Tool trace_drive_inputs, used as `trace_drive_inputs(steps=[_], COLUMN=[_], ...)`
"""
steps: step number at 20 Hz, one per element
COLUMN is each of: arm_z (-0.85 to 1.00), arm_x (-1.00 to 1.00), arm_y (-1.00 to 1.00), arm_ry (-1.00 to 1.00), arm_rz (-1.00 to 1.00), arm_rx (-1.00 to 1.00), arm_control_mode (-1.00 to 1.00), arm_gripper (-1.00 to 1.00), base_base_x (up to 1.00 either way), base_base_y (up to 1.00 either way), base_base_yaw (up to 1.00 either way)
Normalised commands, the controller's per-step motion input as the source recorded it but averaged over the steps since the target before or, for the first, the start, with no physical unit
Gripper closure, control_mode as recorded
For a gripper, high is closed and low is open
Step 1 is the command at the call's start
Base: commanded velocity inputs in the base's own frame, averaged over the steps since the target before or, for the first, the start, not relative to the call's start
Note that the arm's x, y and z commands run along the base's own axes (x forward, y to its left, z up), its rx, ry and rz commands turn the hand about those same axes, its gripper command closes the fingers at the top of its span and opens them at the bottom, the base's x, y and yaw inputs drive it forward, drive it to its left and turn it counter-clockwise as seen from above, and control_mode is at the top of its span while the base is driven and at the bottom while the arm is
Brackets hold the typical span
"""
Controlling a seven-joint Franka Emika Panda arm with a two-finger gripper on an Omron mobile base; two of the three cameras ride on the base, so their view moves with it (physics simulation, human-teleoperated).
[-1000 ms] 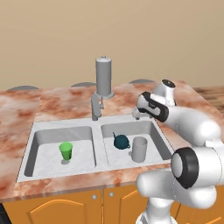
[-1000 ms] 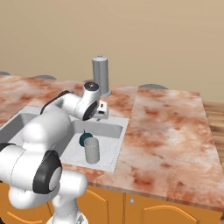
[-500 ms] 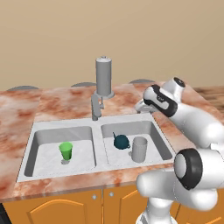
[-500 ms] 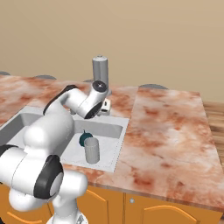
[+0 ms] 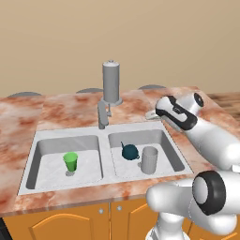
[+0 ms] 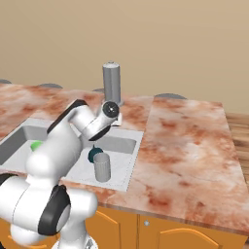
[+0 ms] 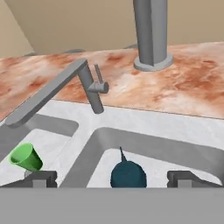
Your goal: Pick the glass cup and teapot and place them in the sink. Then turn on the water.
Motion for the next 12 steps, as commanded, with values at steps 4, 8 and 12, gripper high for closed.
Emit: trace_drive_inputs(steps=[4, 8, 12], arm_z=[0.00, 0.00, 0.00], arm_x=[0.04, 0.25, 0.31], arm_y=[0.27, 0.29, 0.27], arm_ry=[-0.30, -0.27, -0.24], arm_rz=[0.02, 0.00, 0.00], arm_rx=[0.00, 0.00, 0.00], arm_control_mode=[-1.00, -1.00, -1.00], arm_gripper=[-1.00, -1.00, -1.00], base_base_x=[0.00, 0.00, 0.00], base_base_y=[0.00, 0.00, 0.00], base_base_yaw=[0.00, 0.00, 0.00])
